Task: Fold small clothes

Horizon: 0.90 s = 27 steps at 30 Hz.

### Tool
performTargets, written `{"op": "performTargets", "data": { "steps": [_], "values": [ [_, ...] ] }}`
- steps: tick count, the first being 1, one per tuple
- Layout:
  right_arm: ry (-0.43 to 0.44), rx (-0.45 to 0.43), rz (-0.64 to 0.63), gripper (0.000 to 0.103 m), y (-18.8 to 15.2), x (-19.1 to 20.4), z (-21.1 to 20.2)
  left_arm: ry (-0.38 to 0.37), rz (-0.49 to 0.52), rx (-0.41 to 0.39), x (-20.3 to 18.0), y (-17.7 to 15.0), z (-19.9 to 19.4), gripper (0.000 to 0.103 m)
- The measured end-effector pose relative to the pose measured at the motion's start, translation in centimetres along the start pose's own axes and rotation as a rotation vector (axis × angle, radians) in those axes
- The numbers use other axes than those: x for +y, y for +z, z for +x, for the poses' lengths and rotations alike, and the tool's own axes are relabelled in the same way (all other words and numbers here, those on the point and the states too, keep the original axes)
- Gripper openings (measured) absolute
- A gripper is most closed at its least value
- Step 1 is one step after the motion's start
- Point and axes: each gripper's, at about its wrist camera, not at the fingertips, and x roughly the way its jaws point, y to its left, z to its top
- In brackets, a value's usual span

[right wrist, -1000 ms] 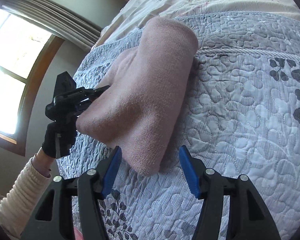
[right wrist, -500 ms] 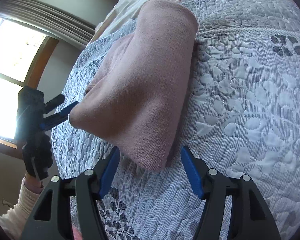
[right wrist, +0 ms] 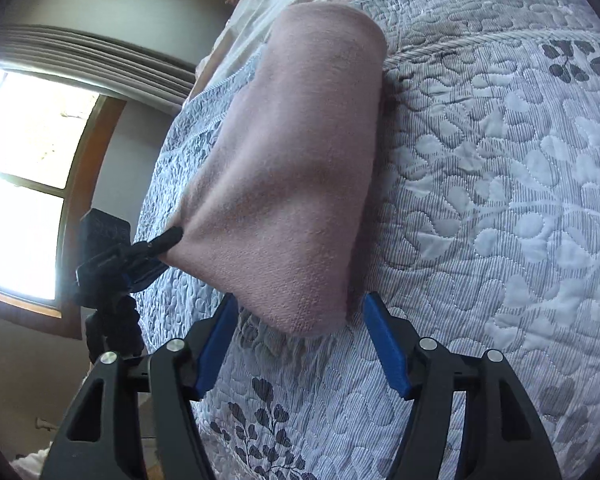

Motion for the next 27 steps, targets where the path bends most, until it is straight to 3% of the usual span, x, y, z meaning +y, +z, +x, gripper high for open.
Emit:
{"op": "performTargets", "data": {
  "steps": [3, 5, 6, 10, 15, 19, 24, 27],
  "values": [
    [0.022, 0.016, 0.039, 0.065, 0.3, -0.4, 1.8, 0.013, 0.004, 0.043, 1.2, -0.6, 1.2, 0.006],
    [0.01, 0.032, 0.041, 0.053, 0.1, -0.5, 2.8, 0.01, -0.004, 0.059, 2.0, -0.8, 2.1, 0.006],
    [-0.003, 0.047, 0.036, 0.037, -0.1, -0.5, 3.3, 0.011, -0.006, 0.059, 2.3, -0.8, 2.4, 0.006],
    [-0.04, 0.047, 0.034, 0.022, -0.8, -1.4, 3.4, 0.009, -0.015, 0.07, 2.9, -1.4, 3.4, 0.009],
    [-0.095, 0.062, -0.003, 0.022, -1.1, -1.2, 3.6, -0.028, -0.036, 0.072, 2.7, -1.3, 2.8, 0.015],
    [-0.109, 0.066, -0.022, 0.026, -0.7, -0.7, 3.5, -0.038, -0.068, -0.016, 2.5, 0.5, 0.3, 0.044],
    [-0.109, 0.07, -0.021, 0.03, -0.3, -0.8, 4.0, 0.056, -0.118, -0.071, 3.1, 4.1, -0.1, 0.048],
    [-0.11, 0.075, -0.02, 0.032, -0.2, -0.7, 4.4, 0.047, -0.124, -0.052, 2.8, 5.5, 1.1, 0.048]
  ]
}}
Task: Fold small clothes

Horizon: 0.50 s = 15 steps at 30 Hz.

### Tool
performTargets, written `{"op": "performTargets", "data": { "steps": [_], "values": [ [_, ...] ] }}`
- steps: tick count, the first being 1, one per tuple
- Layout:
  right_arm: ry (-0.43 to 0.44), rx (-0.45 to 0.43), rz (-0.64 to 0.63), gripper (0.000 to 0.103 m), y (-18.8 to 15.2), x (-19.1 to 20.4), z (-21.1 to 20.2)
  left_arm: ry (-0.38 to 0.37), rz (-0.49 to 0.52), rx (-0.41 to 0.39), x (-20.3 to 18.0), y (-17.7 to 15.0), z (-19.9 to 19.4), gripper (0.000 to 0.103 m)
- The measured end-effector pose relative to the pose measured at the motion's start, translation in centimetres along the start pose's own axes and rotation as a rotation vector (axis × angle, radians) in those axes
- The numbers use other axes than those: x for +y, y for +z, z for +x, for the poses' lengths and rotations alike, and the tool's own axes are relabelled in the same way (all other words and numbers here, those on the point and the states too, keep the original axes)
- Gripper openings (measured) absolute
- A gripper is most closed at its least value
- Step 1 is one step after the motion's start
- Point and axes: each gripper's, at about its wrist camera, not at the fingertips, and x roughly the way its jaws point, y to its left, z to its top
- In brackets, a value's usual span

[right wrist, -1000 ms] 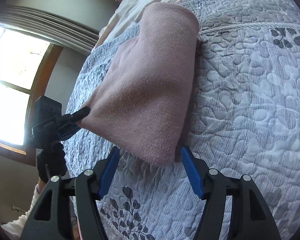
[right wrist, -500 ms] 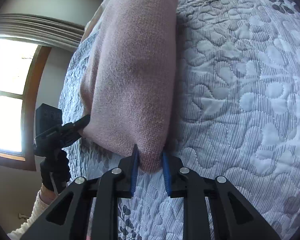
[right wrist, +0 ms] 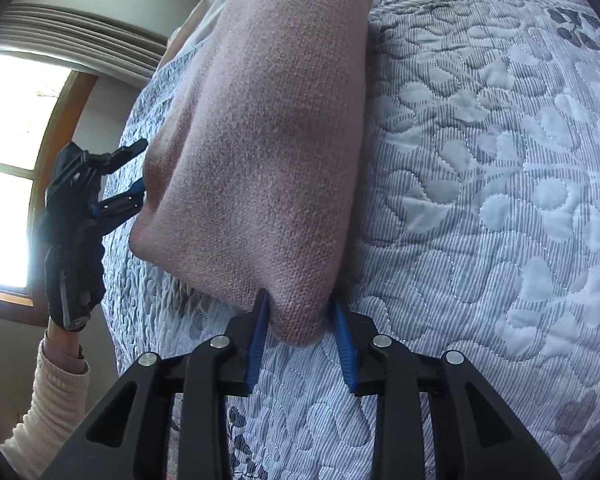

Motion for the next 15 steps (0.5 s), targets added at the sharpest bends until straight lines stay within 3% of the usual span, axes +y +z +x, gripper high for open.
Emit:
{"op": "performTargets", "data": {
  "steps": [2, 3, 4, 6, 9, 12, 15],
  "values": [
    [-0.001, 0.003, -0.003, 0.032, 0.1, 0.1, 0.1, -0.024, 0.004, 0.012, -0.5, 0.3, 0.6, 0.048],
    [-0.005, 0.004, -0.008, 0.032, 0.1, 0.2, 0.1, -0.011, 0.005, 0.014, -0.6, 0.4, 1.0, 0.041],
    [-0.011, 0.004, -0.015, 0.032, 0.1, 0.3, 0.1, 0.006, 0.007, 0.011, -0.7, 0.6, 1.3, 0.018],
    [-0.028, 0.003, -0.034, 0.032, 0.1, 0.7, 0.1, 0.037, 0.004, -0.007, -0.3, 1.2, 1.4, 0.014],
    [-0.04, 0.005, -0.054, 0.032, 0.1, 1.1, 0.1, 0.092, -0.018, -0.038, 1.2, 1.9, 1.0, 0.014],
    [-0.052, 0.009, -0.061, 0.036, 0.3, 1.3, 0.1, 0.083, 0.0, -0.016, 1.5, 1.8, 0.8, 0.015],
    [-0.055, -0.003, -0.074, 0.04, 0.7, 1.5, -0.6, 0.037, 0.021, -0.014, 1.1, 1.4, -0.3, 0.029]
  ]
}}
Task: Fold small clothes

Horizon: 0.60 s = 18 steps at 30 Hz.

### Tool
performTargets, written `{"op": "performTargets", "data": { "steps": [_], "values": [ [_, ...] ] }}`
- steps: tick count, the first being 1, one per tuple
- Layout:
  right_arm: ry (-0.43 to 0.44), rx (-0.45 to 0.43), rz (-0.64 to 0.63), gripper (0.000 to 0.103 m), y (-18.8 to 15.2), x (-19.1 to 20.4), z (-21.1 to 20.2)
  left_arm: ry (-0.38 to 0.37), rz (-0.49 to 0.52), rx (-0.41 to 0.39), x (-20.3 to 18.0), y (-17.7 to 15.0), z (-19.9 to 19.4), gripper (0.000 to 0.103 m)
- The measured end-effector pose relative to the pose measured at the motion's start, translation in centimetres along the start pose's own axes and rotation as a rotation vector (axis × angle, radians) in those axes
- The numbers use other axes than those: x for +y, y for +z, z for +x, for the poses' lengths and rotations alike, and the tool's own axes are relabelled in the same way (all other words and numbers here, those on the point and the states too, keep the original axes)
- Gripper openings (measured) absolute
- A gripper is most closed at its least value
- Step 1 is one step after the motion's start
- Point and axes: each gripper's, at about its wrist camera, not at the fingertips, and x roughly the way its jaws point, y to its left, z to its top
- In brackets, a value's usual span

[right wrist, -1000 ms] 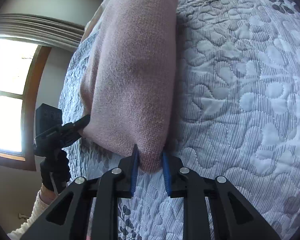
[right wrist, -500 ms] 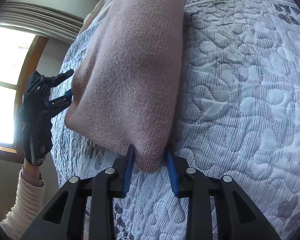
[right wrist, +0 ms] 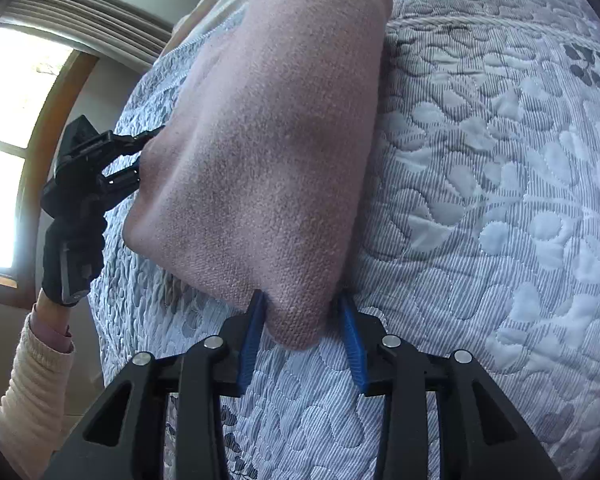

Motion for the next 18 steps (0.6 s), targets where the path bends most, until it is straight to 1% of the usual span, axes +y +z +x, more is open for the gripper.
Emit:
{"op": "performTargets", "data": {
  "steps": [1, 2, 3, 4, 6, 8, 10, 11, 12, 13, 17, 18],
  "values": [
    [0.009, -0.011, 0.0, 0.044, 0.2, -0.1, -0.4, -0.017, 0.006, -0.004, 0.0, -0.1, -0.5, 0.042],
    [0.025, -0.028, 0.008, 0.049, 0.5, -0.1, -1.0, -0.041, 0.01, -0.005, -0.3, -0.3, -0.6, 0.049],
    [0.045, -0.046, 0.02, 0.062, 0.9, -0.2, -1.4, -0.061, 0.009, -0.002, -0.2, -0.4, -0.8, 0.064],
    [0.067, -0.064, 0.029, 0.065, 1.3, -0.3, -1.8, -0.068, 0.004, 0.01, -0.2, -0.4, -0.7, 0.073],
    [0.099, -0.09, 0.041, 0.065, 2.5, -0.5, -2.4, -0.079, -0.01, 0.034, 0.2, -0.2, -0.2, 0.075],
    [0.127, -0.104, 0.069, 0.067, 3.9, -1.1, -2.5, -0.078, -0.034, 0.057, 0.7, 0.0, 0.8, 0.075],
    [0.167, -0.113, 0.112, 0.07, 5.3, -2.2, -2.4, -0.095, -0.034, 0.066, 0.9, 0.4, 1.7, 0.076],
    [0.186, -0.115, 0.13, 0.071, 6.1, -2.6, -2.2, -0.105, -0.024, 0.07, 0.7, 0.7, 2.1, 0.076],
    [0.202, -0.113, 0.142, 0.075, 6.7, -3.0, -2.0, -0.114, -0.013, 0.077, 0.4, 0.9, 2.6, 0.078],
    [0.213, -0.109, 0.151, 0.077, 7.3, -3.2, -1.7, -0.126, 0.002, 0.092, 0.0, 1.2, 3.1, 0.078],
    [0.222, -0.092, 0.159, 0.08, 9.4, -3.8, 0.3, -0.146, 0.067, 0.182, -1.9, 1.6, 6.0, 0.078],
    [0.228, -0.086, 0.167, 0.082, 9.9, -3.9, 0.8, -0.129, 0.092, 0.205, -2.5, 1.5, 6.8, 0.079]
  ]
}}
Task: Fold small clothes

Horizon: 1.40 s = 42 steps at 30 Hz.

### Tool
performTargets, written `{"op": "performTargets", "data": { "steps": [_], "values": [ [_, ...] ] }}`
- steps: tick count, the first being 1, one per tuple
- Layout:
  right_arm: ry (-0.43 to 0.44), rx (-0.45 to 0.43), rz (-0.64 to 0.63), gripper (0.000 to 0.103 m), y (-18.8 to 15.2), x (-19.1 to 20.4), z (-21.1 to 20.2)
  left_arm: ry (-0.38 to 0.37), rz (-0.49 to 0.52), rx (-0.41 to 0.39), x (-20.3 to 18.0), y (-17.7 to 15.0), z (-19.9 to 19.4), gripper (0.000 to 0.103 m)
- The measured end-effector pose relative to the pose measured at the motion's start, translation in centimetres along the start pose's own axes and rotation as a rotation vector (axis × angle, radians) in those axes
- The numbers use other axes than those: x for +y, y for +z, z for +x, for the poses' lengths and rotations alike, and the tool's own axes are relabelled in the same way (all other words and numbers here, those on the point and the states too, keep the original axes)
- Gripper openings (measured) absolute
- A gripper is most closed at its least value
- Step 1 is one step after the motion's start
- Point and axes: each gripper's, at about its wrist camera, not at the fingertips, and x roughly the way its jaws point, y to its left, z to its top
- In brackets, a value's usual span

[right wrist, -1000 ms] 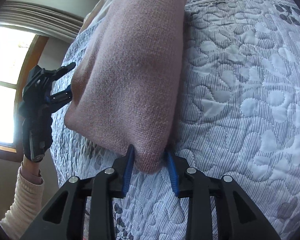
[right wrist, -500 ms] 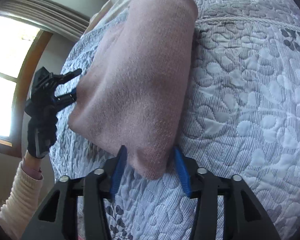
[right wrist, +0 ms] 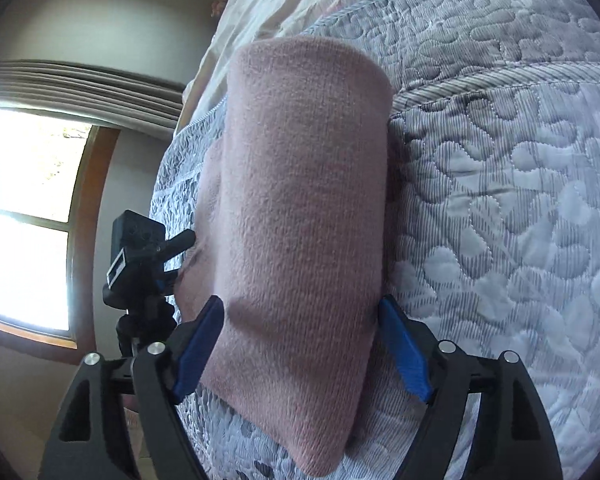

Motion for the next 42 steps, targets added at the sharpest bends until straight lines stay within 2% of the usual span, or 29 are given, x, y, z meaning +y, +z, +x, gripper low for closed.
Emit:
{"op": "performTargets", "data": {
  "steps": [3, 5, 6, 7, 8, 10, 13, 16, 19, 26, 30, 34, 36, 38, 42],
  "values": [
    [0.024, 0.011, 0.014, 0.088, 0.6, -0.2, 1.9, 0.044, 0.094, 0.053, -1.8, 0.2, 2.0, 0.083],
    [0.05, 0.015, 0.037, 0.089, 0.9, -0.4, 3.1, 0.031, 0.109, 0.064, -2.3, 0.3, 2.7, 0.082],
    [0.058, 0.012, 0.045, 0.087, 0.9, -0.4, 3.5, 0.031, 0.111, 0.06, -2.3, 0.3, 2.8, 0.076],
    [0.064, 0.002, 0.048, 0.084, 0.9, -0.4, 3.6, 0.05, 0.113, 0.057, -2.3, 0.3, 3.0, 0.065],
    [0.068, -0.01, 0.048, 0.081, 0.9, -0.4, 3.6, 0.066, 0.119, 0.054, -2.2, 0.3, 3.0, 0.062],
    [0.072, -0.025, 0.039, 0.067, 0.6, -0.3, 3.1, 0.06, 0.132, 0.026, -2.1, -0.1, 2.6, 0.051],
    [0.083, -0.039, 0.008, 0.059, -0.2, -0.1, 1.5, 0.028, 0.129, -0.018, -2.5, -1.2, 1.7, 0.045],
    [0.093, -0.043, -0.014, 0.058, -1.6, 0.7, -0.8, -0.053, 0.116, -0.054, -4.1, -3.1, 0.9, 0.044],
    [0.099, -0.051, -0.045, 0.058, -3.6, 0.6, -4.4, -0.086, 0.142, -0.059, -6.3, -5.9, 0.7, 0.044],
    [0.103, -0.05, -0.037, 0.058, -11.9, -1.4, -12.6, -0.187, 0.189, -0.024, -11.8, -14.4, 2.3, 0.044],
    [0.071, -0.03, -0.017, 0.059, -16.4, -3.3, -15.1, -0.167, 0.219, 0.02, -13.4, -19.2, 4.4, 0.044],
    [0.019, -0.02, 0.009, 0.059, -18.8, -5.7, -15.1, -0.128, 0.185, 0.055, -12.3, -22.2, 6.9, 0.044],
    [0.004, -0.025, 0.021, 0.06, -19.4, -6.8, -14.6, -0.086, 0.189, 0.05, -11.5, -22.9, 7.9, 0.044],
    [0.008, -0.04, 0.023, 0.062, -19.6, -7.5, -14.1, -0.075, 0.177, 0.042, -10.6, -23.0, 8.4, 0.045],
    [-0.04, -0.043, 0.011, 0.074, -20.3, -7.7, -13.9, -0.017, 0.202, 0.037, -10.2, -23.0, 8.7, 0.05]
  ]
}}
